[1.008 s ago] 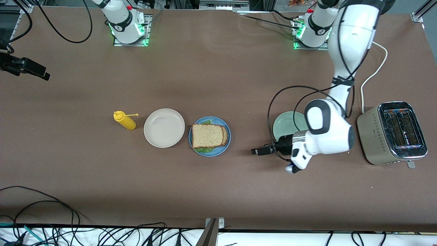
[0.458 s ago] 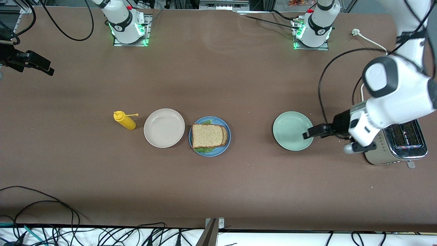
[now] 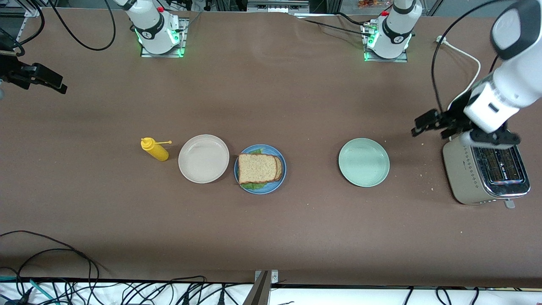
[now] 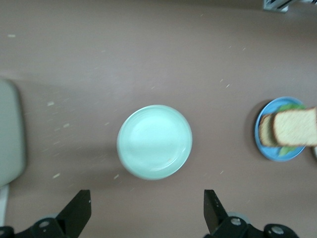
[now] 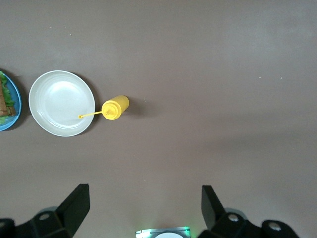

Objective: Make sandwich in blue plate with both arms

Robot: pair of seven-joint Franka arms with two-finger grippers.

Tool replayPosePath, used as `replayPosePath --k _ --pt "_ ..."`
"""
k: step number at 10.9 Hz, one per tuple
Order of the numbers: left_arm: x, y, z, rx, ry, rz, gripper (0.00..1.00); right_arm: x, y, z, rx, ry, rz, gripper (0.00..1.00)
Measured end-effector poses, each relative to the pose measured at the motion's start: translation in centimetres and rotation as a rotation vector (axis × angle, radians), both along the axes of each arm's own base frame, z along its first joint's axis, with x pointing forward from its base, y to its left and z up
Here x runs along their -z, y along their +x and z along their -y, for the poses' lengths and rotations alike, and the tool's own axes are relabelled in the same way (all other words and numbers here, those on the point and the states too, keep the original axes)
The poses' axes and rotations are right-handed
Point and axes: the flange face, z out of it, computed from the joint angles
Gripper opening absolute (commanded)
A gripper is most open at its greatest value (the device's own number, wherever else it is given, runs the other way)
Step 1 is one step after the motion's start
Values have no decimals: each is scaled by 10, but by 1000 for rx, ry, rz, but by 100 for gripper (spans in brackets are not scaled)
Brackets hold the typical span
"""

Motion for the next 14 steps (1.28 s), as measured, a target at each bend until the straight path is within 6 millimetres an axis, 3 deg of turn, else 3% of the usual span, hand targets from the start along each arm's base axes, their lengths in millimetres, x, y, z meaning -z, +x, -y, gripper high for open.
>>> replayPosePath --k 2,5,10,14 --pt "-41 -30 -17 15 93 2 100 1 0 0 0 0 -1 100" --pt "-79 -60 -40 9 197 -36 100 1 0 0 0 0 -1 100" --pt "-97 -63 -44 -56 229 -107 100 1 0 0 0 0 2 100" --pt "-98 -53 -41 -79 232 -133 100 1 2 0 0 0 6 100"
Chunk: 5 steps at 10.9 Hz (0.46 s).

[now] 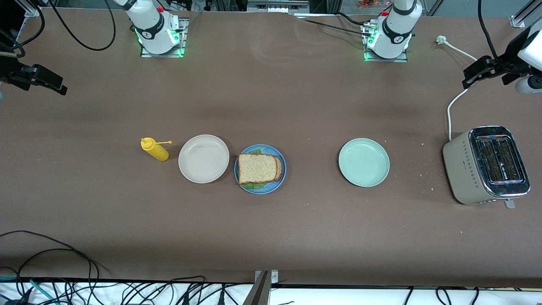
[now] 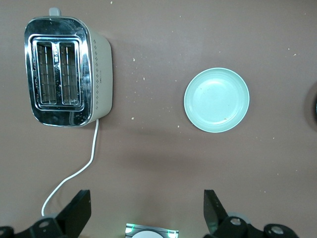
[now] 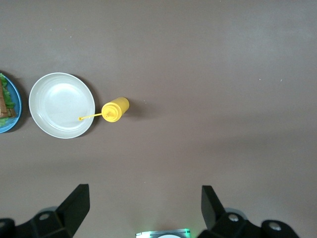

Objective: Make sandwich in blue plate with both arms

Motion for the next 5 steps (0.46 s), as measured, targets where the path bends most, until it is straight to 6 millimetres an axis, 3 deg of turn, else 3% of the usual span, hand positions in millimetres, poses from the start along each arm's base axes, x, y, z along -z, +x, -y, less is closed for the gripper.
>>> replayPosePath --k 5 --pt "-1 16 -4 -11 1 -4 100 1 1 0 0 0 2 100"
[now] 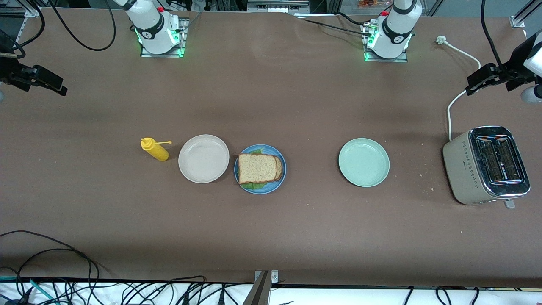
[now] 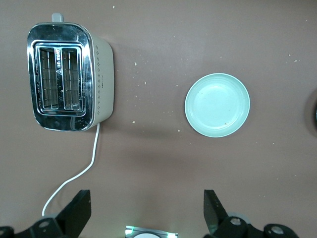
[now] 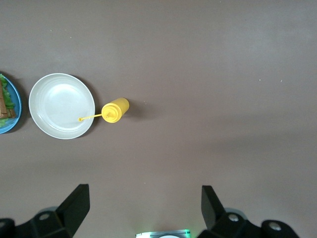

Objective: Make sandwich in blue plate with both arms

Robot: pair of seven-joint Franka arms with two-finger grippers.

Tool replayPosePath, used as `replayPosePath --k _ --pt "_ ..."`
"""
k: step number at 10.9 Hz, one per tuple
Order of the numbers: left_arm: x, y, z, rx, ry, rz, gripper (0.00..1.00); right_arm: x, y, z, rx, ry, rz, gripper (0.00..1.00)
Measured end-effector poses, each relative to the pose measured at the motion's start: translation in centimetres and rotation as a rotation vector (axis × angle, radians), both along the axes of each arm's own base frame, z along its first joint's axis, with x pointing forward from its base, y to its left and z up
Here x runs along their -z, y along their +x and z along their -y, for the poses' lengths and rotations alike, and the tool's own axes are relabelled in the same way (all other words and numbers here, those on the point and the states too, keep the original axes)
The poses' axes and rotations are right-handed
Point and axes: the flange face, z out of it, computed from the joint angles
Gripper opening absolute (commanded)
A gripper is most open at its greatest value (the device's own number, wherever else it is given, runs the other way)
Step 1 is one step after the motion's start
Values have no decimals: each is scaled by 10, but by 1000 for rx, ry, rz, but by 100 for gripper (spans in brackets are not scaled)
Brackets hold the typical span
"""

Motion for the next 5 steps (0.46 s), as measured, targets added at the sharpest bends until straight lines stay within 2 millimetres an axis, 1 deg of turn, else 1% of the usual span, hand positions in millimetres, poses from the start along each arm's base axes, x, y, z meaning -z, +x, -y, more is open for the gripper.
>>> replayPosePath --k 5 --pt "-1 -1 5 8 0 -4 100 0 0 0 0 0 1 100"
